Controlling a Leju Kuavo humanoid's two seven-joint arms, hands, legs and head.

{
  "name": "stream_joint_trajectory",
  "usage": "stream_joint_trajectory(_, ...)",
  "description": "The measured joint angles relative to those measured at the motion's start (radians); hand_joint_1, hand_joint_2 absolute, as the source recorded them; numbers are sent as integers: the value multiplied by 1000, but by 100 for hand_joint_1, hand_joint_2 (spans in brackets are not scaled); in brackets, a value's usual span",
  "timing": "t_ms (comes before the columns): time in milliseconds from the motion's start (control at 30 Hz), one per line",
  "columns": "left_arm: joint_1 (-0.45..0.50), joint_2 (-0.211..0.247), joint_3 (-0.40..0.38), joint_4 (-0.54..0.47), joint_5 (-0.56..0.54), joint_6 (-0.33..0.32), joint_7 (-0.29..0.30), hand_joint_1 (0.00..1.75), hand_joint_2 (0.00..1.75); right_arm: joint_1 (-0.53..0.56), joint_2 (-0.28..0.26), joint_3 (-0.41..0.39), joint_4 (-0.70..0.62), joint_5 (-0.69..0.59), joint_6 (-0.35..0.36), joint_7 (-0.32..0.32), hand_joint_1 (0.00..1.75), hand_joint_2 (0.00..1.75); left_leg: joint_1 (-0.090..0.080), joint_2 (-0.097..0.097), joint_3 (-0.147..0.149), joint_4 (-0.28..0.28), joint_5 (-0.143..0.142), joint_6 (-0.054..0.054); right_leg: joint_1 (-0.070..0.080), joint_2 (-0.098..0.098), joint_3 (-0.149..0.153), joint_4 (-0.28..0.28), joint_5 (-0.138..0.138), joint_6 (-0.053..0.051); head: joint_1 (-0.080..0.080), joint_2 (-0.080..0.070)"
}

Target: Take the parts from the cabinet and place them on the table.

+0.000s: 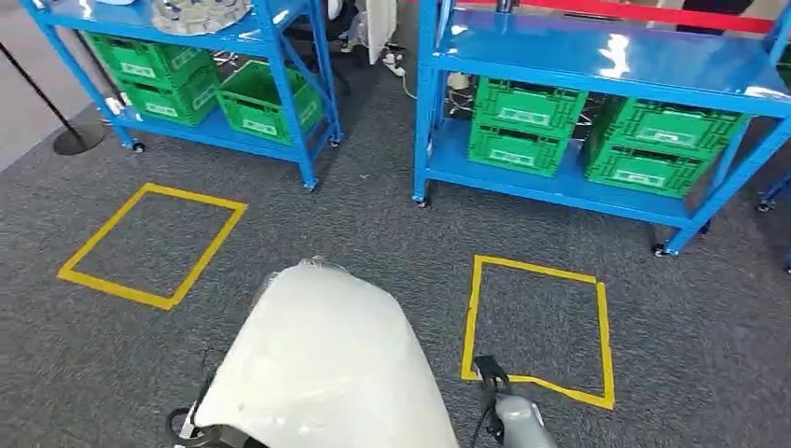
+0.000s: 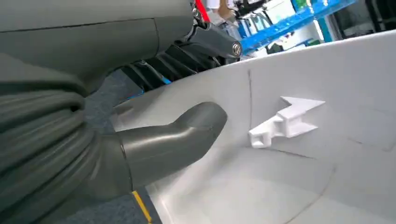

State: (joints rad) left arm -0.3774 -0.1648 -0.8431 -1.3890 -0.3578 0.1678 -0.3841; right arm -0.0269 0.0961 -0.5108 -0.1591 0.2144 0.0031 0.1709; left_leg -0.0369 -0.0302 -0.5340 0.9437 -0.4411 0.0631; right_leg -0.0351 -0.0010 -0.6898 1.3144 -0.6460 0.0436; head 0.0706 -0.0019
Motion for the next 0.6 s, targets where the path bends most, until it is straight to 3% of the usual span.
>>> stream_joint_trajectory(33,0,1,0,0,2,0,2,175,175,1,-1,0,0,2,1,0,0,0,1,-11,-3,7,-3,-2,0,0,4,-20,24,2,0,0)
stream_joint_trajectory(67,0,2,0,0,2,0,3,175,175,1,-4,0,0,3,3,0,0,0,4,-21,-6,18,-7,-7,-2,0,31,-83,66,5,0,0)
stream_joint_trajectory(133,0,3,-1,0,2,1,4,175,175,-1,-5,0,0,5,5,0,0,0,9,-40,-15,50,-24,-21,-12,17,122,-257,142,17,5,0)
stream_joint_trajectory(167,0,3,-1,-1,2,1,4,175,175,-3,-5,0,0,5,5,0,0,0,0,-46,-25,69,-38,-31,-8,31,127,-274,125,12,12,0)
stream_joint_trajectory(200,0,3,-1,-2,2,2,6,175,175,-4,-4,0,0,5,6,0,0,0,0,-53,-32,76,-50,-31,-12,20,125,-271,125,-8,9,0)
stream_joint_trajectory(300,1,7,-6,-2,2,3,5,175,175,-5,-3,0,0,5,6,0,0,0,3,-56,-33,77,-51,-38,-12,6,124,-270,125,-28,6,0)
stream_joint_trajectory(333,3,9,-6,-3,5,5,5,175,175,-7,0,0,0,5,6,0,0,0,3,-37,-35,92,-58,-45,-11,1,130,-271,127,-35,6,0)
stream_joint_trajectory(367,4,12,-6,-3,10,6,5,175,175,-5,-2,-1,0,6,6,0,0,0,5,-9,-52,131,-86,-56,-14,-1,137,-274,129,-38,4,0)
stream_joint_trajectory(400,4,14,-6,-3,14,8,4,175,175,-1,-2,-1,0,6,6,0,0,0,12,8,-86,198,-124,-66,-14,-5,140,-277,129,-39,-1,0)
stream_joint_trajectory(467,7,17,-7,-3,14,10,4,175,175,4,-2,-1,0,3,7,0,0,0,24,24,-172,352,-186,-77,-14,-15,139,-277,127,-40,-3,0)
stream_joint_trajectory(500,11,20,-7,-3,14,10,4,175,175,5,-2,-1,0,-2,7,0,0,0,27,26,-197,391,-189,-78,-14,-17,139,-277,125,-39,-5,0)
stream_joint_trajectory(533,14,23,-7,-4,14,10,4,175,175,5,-2,-2,0,-5,7,0,0,0,29,26,-199,380,-168,-76,-13,-19,140,-277,124,-38,-5,0)
stream_joint_trajectory(600,14,26,-7,-9,14,10,4,175,175,4,-2,-3,0,-8,8,0,0,0,25,26,-134,234,-78,-58,-9,-22,145,-279,123,-37,-6,0)
